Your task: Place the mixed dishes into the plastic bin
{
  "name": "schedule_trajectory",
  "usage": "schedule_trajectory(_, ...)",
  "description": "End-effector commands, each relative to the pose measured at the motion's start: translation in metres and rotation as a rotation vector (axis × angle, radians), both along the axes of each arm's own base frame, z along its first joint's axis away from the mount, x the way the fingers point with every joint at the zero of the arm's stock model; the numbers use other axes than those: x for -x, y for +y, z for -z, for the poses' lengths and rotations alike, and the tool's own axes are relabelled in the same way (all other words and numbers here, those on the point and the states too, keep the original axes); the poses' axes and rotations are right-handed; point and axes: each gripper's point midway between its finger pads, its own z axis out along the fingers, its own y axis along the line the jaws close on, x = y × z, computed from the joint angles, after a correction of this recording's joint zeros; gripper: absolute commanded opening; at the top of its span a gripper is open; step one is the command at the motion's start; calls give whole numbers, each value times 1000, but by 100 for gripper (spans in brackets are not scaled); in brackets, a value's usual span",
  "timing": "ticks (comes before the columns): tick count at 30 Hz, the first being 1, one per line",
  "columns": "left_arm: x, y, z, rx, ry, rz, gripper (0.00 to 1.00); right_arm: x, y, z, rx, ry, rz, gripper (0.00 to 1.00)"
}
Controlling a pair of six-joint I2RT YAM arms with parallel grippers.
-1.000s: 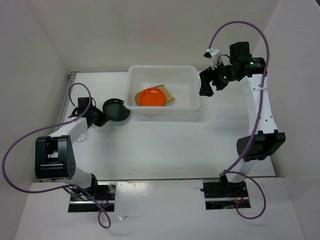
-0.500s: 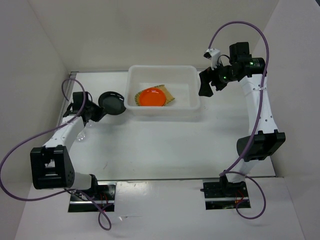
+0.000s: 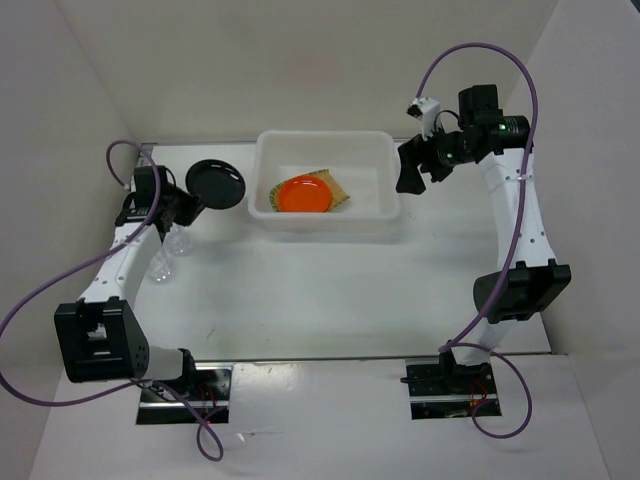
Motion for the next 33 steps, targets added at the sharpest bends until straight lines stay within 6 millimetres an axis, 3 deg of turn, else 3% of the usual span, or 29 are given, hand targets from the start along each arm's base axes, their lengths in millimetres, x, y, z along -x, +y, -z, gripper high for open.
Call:
schedule_trajectory(1,-16,3,-39,14,-106,-20,0,11,0,-13,-13,-33,-14,99)
schedule_trajectory(6,-33,-10,-63,58,-197,44,0,11,0,-13,-13,-33,-14,99)
schedule_trajectory(13,-65,-47,-88,103,-287,197,0,13,0,-7,-12,-15,-14,99)
schedule_trajectory(14,-68,-62,-96,110,-307,235,0,12,0,-7,-8,-20,-20,99)
schedule_trajectory(22,-88,-119,-87,113,-288,389,0,13,-2,-1,-15,2,-16,99)
schedule_trajectory(28,-96,-155,-53,126,-217,465,0,11,-2,2,-10,6,-22,99)
schedule_trajectory(33,-105,-168,-26,124,-151,499,0,11,-6,5,-6,10,-19,99)
